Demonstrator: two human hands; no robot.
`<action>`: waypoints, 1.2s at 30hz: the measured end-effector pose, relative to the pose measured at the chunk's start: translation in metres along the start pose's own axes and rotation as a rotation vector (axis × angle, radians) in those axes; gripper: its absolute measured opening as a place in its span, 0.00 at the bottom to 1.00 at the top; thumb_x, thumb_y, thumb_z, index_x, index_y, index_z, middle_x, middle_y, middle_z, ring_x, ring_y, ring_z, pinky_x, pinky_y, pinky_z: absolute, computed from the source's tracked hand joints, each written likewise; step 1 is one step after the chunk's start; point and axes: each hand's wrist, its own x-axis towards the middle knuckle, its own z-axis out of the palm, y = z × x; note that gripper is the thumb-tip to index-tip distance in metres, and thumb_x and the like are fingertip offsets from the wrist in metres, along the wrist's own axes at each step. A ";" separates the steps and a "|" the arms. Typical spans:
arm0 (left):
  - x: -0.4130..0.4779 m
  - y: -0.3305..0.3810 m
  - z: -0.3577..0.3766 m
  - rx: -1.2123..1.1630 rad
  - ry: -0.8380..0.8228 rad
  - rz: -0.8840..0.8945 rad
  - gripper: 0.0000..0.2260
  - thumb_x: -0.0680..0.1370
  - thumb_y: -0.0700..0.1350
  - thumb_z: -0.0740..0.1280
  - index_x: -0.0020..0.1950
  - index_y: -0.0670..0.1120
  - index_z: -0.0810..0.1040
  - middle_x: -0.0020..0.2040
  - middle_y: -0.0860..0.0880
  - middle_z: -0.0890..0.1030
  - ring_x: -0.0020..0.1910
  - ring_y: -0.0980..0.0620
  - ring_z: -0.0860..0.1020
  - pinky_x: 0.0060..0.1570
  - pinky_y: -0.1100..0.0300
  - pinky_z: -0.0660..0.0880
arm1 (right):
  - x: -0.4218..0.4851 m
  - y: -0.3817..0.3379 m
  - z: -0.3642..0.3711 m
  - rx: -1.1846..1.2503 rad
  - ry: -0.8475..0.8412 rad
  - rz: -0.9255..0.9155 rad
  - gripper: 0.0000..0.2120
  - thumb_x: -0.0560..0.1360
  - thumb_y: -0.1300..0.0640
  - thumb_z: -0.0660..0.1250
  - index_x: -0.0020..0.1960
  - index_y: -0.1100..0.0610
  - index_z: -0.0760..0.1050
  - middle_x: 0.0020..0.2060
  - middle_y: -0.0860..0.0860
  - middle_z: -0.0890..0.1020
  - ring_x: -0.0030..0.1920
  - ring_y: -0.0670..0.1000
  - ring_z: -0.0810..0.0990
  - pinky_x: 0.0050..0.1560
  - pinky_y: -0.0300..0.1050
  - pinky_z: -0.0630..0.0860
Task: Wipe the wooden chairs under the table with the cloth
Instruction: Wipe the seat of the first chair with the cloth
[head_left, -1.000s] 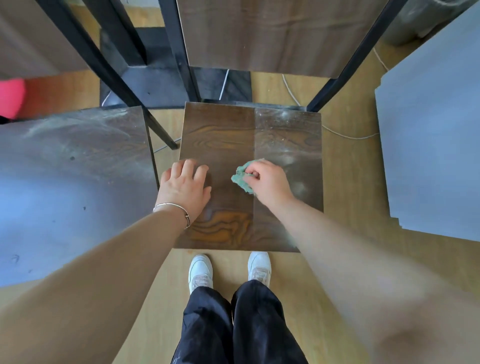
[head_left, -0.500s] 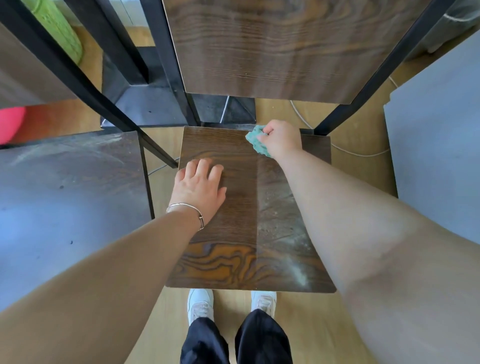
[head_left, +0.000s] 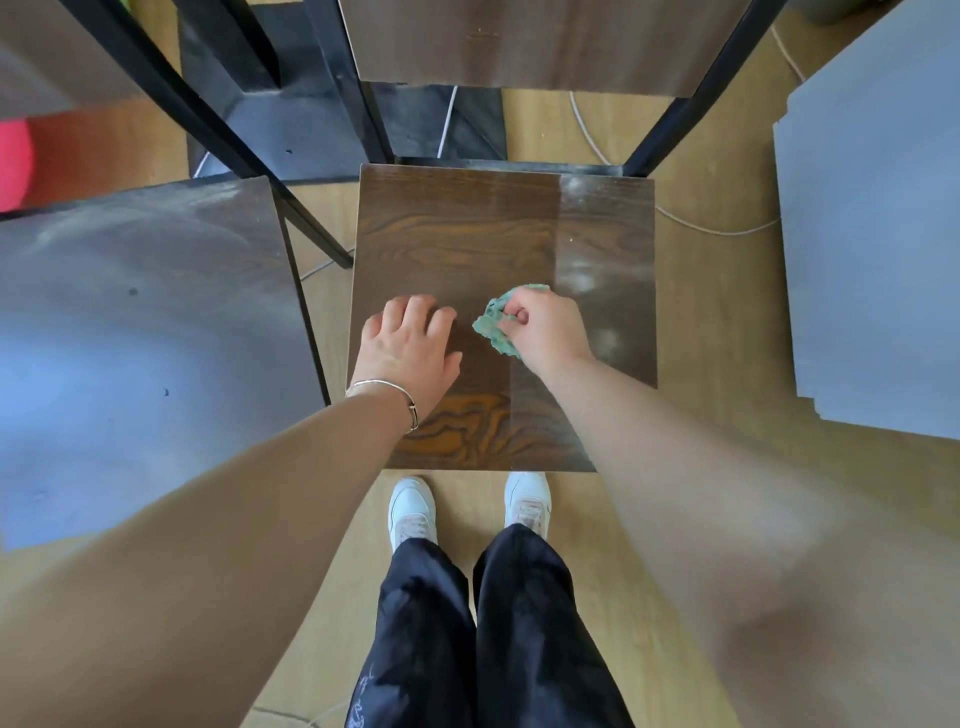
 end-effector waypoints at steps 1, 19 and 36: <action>-0.007 0.002 0.001 -0.002 -0.007 0.001 0.22 0.78 0.56 0.61 0.70 0.50 0.66 0.68 0.47 0.67 0.65 0.42 0.65 0.62 0.46 0.67 | -0.015 0.004 0.005 -0.012 -0.013 -0.013 0.05 0.75 0.54 0.70 0.45 0.55 0.80 0.36 0.49 0.79 0.40 0.52 0.77 0.40 0.44 0.75; -0.079 0.021 0.026 -0.004 -0.081 0.043 0.21 0.79 0.55 0.59 0.70 0.49 0.66 0.68 0.46 0.66 0.65 0.42 0.65 0.62 0.46 0.66 | -0.154 0.049 0.062 -0.046 -0.077 -0.099 0.04 0.77 0.58 0.66 0.43 0.55 0.75 0.42 0.49 0.77 0.39 0.51 0.75 0.39 0.47 0.75; -0.003 0.035 -0.002 -0.013 -0.018 0.003 0.21 0.79 0.56 0.59 0.71 0.51 0.65 0.69 0.48 0.66 0.66 0.44 0.65 0.62 0.48 0.67 | 0.005 0.022 -0.054 0.146 0.276 0.025 0.05 0.76 0.57 0.69 0.51 0.57 0.80 0.45 0.47 0.76 0.43 0.48 0.75 0.38 0.35 0.65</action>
